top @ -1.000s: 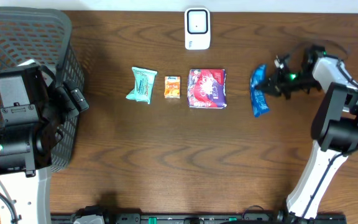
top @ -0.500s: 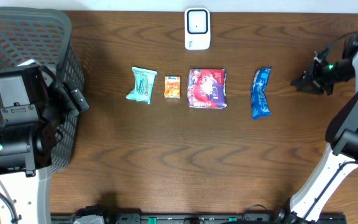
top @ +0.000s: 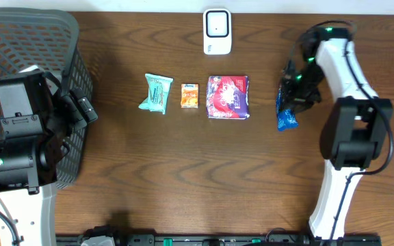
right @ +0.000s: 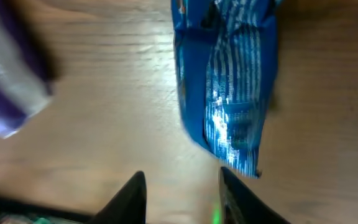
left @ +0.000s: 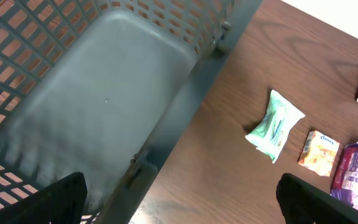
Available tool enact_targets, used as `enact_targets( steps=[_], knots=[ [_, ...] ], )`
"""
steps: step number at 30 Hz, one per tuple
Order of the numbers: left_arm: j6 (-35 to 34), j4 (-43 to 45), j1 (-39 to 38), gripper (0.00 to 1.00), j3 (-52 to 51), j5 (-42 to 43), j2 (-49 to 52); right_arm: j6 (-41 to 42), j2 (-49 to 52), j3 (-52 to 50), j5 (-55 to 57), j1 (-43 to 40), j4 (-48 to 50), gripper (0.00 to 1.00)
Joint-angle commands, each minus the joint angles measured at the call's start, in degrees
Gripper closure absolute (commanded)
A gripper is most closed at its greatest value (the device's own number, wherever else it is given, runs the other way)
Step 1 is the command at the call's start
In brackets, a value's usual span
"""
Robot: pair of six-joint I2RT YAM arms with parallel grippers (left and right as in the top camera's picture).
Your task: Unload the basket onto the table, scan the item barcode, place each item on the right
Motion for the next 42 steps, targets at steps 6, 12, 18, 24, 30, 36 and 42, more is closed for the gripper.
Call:
enact_targets(
  steps=[6,12,18,24,30,36,42],
  knots=[
    [-0.3,-0.2,0.2,0.02,1.1,-0.5,0.1,9.9,-0.3,-10.6,16.9,0.5,7.8,0.71],
    [-0.3,-0.2,0.2,0.02,1.1,-0.5,0.1,10.7,-0.6,-9.2,17.5,-0.6,6.3,0.73],
    [-0.3,-0.2,0.2,0.02,1.1,-0.5,0.1,10.7,-1.6,3.3,17.5,-0.6,0.1,0.55],
    [-0.3,-0.2,0.2,0.02,1.1,-0.5,0.1,10.7,-1.7,8.7,17.5,-0.5,1.5,0.4],
    [-0.3,-0.2,0.2,0.02,1.1,-0.5,0.1,10.7,-1.0,4.3,17.5,-0.6,7.2,0.4],
    [-0.3,-0.2,0.2,0.02,1.1,-0.5,0.1,9.6,-1.0,-3.9,15.9,-0.7,17.1,0.44],
    [-0.3,-0.2,0.2,0.02,1.1,-0.5,0.1,5.7,-1.0,-11.4,9.7,-0.7,31.3,0.45]
  ],
)
